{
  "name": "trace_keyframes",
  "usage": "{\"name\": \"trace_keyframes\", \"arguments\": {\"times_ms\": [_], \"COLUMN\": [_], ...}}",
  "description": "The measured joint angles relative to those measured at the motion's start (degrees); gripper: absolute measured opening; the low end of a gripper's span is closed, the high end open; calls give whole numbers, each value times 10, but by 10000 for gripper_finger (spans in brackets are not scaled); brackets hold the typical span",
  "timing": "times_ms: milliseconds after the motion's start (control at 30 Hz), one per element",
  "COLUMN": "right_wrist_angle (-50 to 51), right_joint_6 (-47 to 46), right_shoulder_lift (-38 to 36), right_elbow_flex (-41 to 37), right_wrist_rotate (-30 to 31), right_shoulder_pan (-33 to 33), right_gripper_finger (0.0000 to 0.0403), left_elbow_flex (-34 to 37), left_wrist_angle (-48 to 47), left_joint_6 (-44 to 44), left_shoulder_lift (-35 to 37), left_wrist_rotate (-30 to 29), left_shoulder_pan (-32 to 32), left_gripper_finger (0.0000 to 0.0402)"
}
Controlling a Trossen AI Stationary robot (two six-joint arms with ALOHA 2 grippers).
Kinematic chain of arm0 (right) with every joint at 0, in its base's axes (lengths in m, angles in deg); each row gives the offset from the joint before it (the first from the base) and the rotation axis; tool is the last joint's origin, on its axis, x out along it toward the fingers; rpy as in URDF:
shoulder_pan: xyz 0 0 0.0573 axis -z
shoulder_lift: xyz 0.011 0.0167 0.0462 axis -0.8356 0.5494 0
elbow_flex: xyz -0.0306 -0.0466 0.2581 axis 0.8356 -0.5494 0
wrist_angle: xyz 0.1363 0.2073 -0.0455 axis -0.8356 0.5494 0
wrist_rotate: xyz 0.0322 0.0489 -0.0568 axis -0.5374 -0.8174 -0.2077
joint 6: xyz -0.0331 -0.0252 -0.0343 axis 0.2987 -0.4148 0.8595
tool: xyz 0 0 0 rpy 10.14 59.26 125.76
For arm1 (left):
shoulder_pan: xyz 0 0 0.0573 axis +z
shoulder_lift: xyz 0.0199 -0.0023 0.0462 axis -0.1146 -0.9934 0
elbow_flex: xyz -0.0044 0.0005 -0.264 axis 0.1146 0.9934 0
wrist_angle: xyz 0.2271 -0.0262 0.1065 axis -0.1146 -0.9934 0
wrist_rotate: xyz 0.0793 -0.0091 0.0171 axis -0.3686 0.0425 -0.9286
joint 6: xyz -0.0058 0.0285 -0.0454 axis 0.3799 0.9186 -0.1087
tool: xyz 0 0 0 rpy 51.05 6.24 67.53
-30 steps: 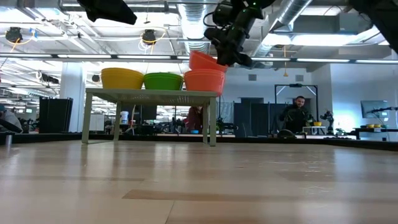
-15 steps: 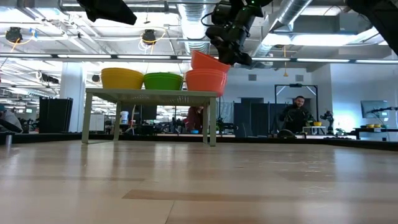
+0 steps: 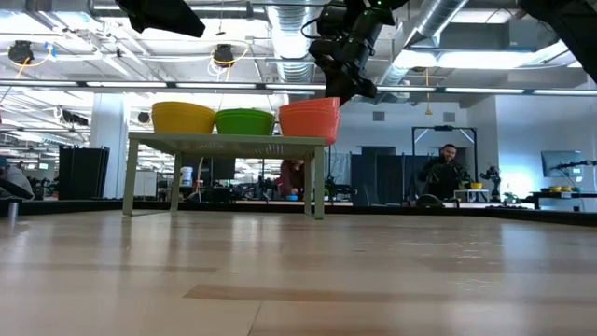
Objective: Pick & Place Mini bowls
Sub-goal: Stack the orange bowl on top of the other orange bowls on the shelf, then return to Home Position
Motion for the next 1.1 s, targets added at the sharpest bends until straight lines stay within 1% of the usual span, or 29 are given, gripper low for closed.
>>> {"name": "trace_keyframes", "arguments": {"times_ms": [133,333,533,633,700,767,833,967,1033,1100], "right_wrist_angle": [0,8,80,137,158,157,149,150,138,100], "right_joint_6": [2,2,8,61,80,108,137,146,147,147], "right_shoulder_lift": [0,-10,-12,-12,-14,-25,-40,-76,-109,-155], "right_elbow_flex": [0,7,74,114,134,136,136,135,116,65], "right_wrist_rotate": [0,0,0,1,1,0,1,1,0,0], "right_shoulder_pan": [0,1,-2,-12,-21,-32,-46,-74,-85,-94], "right_gripper_finger": [86,88,88,88,88,88,88,88,88,88], "left_elbow_flex": [0,0,0,0,0,0,0,0,0,10], "left_wrist_angle": [0,0,0,0,-2,-11,-40,-101,-128,-138], "left_joint_6": [0,0,0,0,2,14,21,-21,-38,-43], "left_shoulder_lift": [0,0,0,0,4,14,31,82,111,141], "left_wrist_rotate": [0,0,0,-1,-15,-35,-48,-55,-55,-53], "left_shoulder_pan": [0,0,0,0,0,0,0,6,5,3], "left_gripper_finger": [90,90,90,90,90,90,90,90,90,90]}}
